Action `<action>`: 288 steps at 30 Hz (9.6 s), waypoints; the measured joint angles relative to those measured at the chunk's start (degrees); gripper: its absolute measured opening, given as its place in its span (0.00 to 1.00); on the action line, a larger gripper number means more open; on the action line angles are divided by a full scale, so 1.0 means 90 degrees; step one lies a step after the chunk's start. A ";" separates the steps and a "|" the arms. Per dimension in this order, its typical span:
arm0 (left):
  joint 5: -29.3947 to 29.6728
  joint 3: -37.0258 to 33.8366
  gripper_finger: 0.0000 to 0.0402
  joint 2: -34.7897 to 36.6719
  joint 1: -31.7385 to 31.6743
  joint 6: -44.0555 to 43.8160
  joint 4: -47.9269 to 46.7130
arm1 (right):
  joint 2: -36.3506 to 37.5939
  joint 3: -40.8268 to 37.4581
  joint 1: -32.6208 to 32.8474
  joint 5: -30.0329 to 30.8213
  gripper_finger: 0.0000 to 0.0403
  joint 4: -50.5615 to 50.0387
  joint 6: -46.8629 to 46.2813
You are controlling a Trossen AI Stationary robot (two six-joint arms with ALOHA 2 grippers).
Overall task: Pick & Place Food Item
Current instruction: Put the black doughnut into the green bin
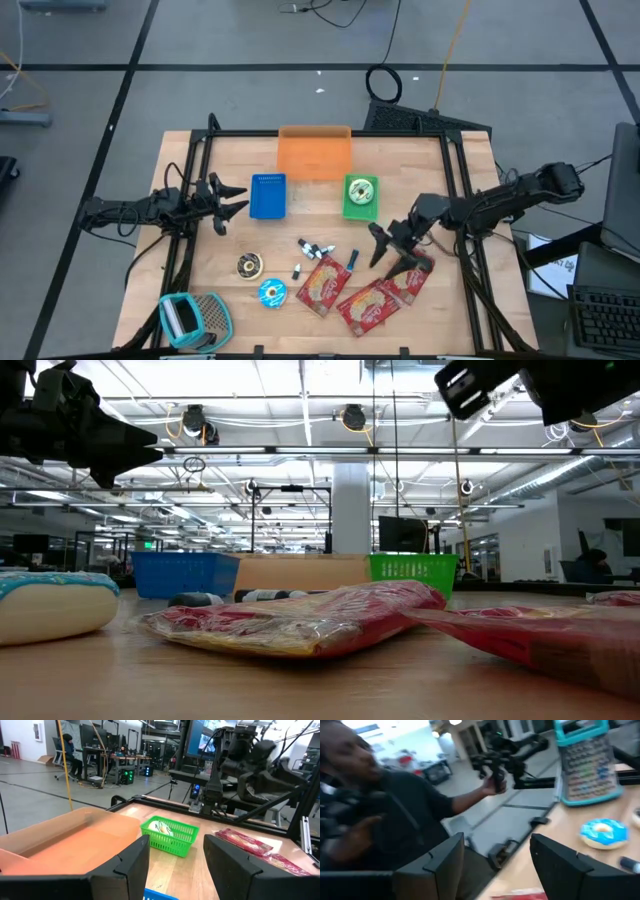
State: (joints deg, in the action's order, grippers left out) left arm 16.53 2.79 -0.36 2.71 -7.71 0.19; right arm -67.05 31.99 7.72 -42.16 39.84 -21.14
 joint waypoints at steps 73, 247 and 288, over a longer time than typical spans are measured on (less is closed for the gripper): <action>-0.1554 0.4699 0.28 -0.9950 0.2407 -0.5500 -0.4682 | 0.3500 -0.2395 -0.0905 0.2053 0.50 -0.0360 0.2428; 0.1277 0.6666 0.60 -1.0715 0.0242 0.0657 0.1617 | -0.1377 -0.0826 -0.4016 0.2332 0.15 -0.1072 0.1102; 0.1275 0.6666 0.60 -1.0715 0.0241 0.0634 0.1613 | -0.1347 -0.0826 -0.4016 0.3046 0.49 -0.1072 0.1907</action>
State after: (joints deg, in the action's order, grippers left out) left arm 28.01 62.78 -96.79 4.89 -2.00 14.70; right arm -79.18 24.56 -28.42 -14.74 30.19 -3.98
